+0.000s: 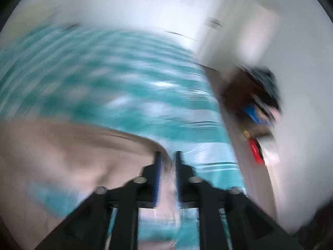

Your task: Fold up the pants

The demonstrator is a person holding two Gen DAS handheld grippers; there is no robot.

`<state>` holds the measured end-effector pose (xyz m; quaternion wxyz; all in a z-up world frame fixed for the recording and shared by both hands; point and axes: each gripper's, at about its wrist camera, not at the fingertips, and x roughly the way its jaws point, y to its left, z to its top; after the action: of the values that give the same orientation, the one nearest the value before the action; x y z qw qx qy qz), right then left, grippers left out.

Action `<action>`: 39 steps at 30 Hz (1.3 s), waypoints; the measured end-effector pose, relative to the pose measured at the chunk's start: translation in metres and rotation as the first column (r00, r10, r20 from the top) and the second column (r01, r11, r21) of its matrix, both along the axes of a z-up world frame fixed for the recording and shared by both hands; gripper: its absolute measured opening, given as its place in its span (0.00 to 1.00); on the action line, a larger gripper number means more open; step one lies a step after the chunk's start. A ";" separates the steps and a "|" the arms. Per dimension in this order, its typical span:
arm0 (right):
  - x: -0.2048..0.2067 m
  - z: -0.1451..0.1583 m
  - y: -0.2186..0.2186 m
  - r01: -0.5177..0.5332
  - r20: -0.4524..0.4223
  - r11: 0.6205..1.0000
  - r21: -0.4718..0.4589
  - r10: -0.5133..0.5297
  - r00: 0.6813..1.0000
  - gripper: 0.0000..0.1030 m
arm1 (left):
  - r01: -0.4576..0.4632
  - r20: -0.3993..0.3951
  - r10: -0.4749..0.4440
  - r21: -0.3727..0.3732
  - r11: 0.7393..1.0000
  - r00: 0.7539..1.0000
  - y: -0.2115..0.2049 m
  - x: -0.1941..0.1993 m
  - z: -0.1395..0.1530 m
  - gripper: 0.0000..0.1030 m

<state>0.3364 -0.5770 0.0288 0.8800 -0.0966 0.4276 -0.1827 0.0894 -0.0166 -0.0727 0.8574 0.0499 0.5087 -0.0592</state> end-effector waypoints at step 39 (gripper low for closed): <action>0.027 -0.180 0.012 0.014 0.011 0.898 0.441 -0.021 1.000 0.36 | -0.177 0.199 0.173 0.002 0.984 0.965 0.044 0.264 -0.094 0.99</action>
<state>0.3633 -0.5649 -0.1517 0.8808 0.1102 0.4516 -0.0899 0.3529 0.0270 -0.1665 0.9051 0.0190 0.4240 0.0272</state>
